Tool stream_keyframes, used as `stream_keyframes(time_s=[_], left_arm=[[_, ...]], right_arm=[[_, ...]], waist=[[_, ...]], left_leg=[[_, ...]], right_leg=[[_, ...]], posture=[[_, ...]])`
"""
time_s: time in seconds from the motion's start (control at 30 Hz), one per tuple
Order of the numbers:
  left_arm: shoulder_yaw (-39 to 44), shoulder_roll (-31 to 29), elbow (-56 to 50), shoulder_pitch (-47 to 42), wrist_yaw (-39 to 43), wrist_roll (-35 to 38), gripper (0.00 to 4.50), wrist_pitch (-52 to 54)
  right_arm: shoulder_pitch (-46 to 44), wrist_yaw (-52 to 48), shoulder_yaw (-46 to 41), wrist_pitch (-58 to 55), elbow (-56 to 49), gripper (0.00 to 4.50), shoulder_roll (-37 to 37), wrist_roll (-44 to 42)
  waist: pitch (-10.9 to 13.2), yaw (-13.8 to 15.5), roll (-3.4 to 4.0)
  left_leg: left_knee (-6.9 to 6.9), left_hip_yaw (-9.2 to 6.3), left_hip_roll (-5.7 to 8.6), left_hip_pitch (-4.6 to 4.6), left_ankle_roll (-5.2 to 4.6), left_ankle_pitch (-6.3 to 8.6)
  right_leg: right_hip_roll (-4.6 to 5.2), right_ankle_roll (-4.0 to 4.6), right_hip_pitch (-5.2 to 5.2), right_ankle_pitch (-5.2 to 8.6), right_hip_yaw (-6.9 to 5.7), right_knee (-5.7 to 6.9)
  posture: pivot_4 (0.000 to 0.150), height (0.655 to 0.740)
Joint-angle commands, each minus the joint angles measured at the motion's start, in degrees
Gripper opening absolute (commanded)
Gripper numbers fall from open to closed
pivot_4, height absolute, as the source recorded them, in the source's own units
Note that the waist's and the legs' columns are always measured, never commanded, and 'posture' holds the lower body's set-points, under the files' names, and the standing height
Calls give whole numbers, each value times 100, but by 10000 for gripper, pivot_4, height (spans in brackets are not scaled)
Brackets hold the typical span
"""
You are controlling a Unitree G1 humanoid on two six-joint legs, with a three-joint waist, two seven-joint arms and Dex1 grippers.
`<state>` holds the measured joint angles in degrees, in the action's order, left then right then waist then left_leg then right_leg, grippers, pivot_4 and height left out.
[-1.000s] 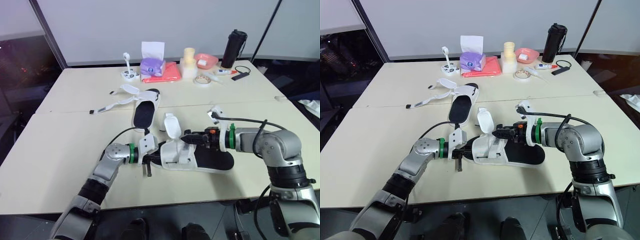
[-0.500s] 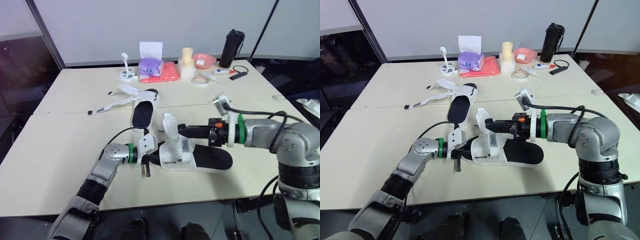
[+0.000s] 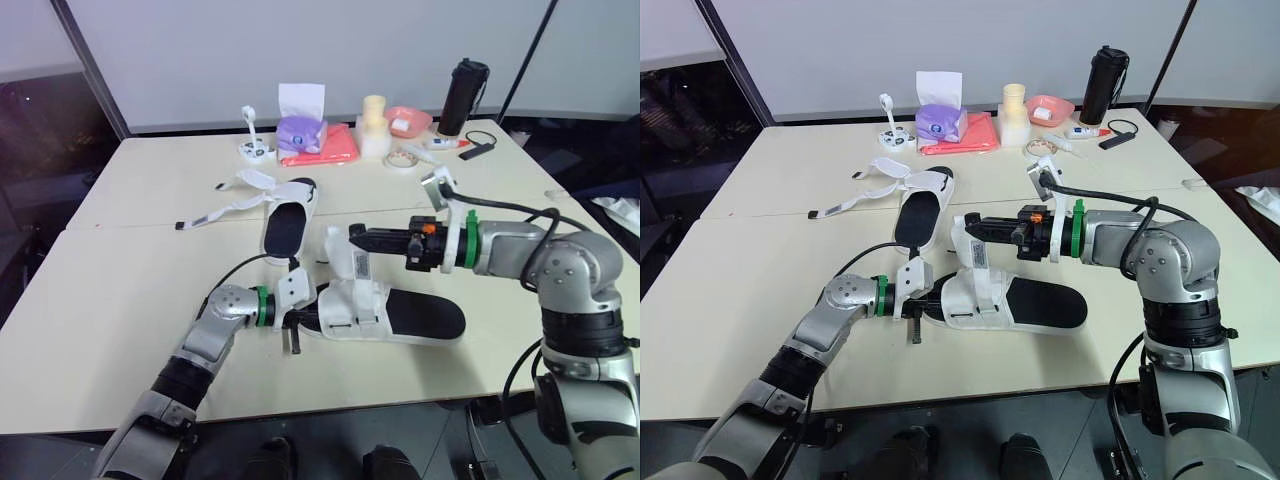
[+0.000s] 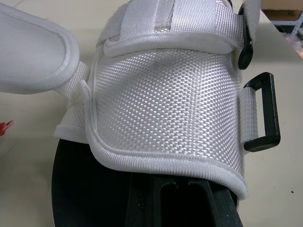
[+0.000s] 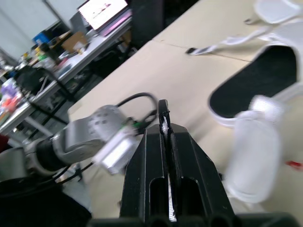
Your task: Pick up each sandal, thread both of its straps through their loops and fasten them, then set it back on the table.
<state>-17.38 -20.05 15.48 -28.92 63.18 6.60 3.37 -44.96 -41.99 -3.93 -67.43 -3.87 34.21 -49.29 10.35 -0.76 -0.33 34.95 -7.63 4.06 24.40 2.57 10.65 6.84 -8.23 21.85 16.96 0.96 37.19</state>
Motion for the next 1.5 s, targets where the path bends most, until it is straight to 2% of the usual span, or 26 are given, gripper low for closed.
stream_keyframes(time_s=[0.03, 0.53, 1.23, 1.33, 1.47, 1.5], left_arm=[[-544, -63, 196, 395, 155, -355, 0, 267], [-534, -70, -84, 567, 147, -320, 0, 374], [-505, -40, -28, 537, 119, -337, 0, 334], [-490, -38, -15, 523, 109, -339, 0, 326], [-478, -37, -38, 541, 97, -333, 0, 329], [-476, -36, -40, 543, 97, -332, 0, 329]], right_arm=[[-192, -69, 40, 408, 279, 437, -66, 299], [3, -236, 524, 1351, 1202, 437, -185, 1493], [283, -293, 1434, 1800, 1831, 437, -362, 2834], [330, -371, 1582, 1922, 1771, 9126, -338, 3008], [402, -382, 1669, 2191, 1645, 28920, -316, 3296], [414, -393, 1675, 2245, 1633, 28920, -317, 3357]], waist=[[0, 1, 0], [-3, 2, 4], [-29, -8, 10], [-30, -6, 10], [-31, -3, 10], [-32, -2, 11]], left_leg=[[-1, 1, 0, 0, 0, 0], [-7, 0, 0, 0, 0, 0], [-6, 1, 1, -11, 1, 0], [-8, 1, 1, -30, 1, 1], [-16, -1, 1, -34, 2, 1], [-20, -1, 1, -35, 2, 1]], right_leg=[[0, 0, 0, 0, -1, 0], [0, 0, 2, 0, 2, -3], [0, 0, -9, 0, 1, -3], [0, 0, -25, 0, 1, -4], [0, -1, -29, 1, 1, -12], [0, -1, -30, 1, 1, -14]], posture=[[1500, 7400], [1500, 7400], [1500, 7400], [1500, 7400], [1500, 7400], [1500, 7400]])
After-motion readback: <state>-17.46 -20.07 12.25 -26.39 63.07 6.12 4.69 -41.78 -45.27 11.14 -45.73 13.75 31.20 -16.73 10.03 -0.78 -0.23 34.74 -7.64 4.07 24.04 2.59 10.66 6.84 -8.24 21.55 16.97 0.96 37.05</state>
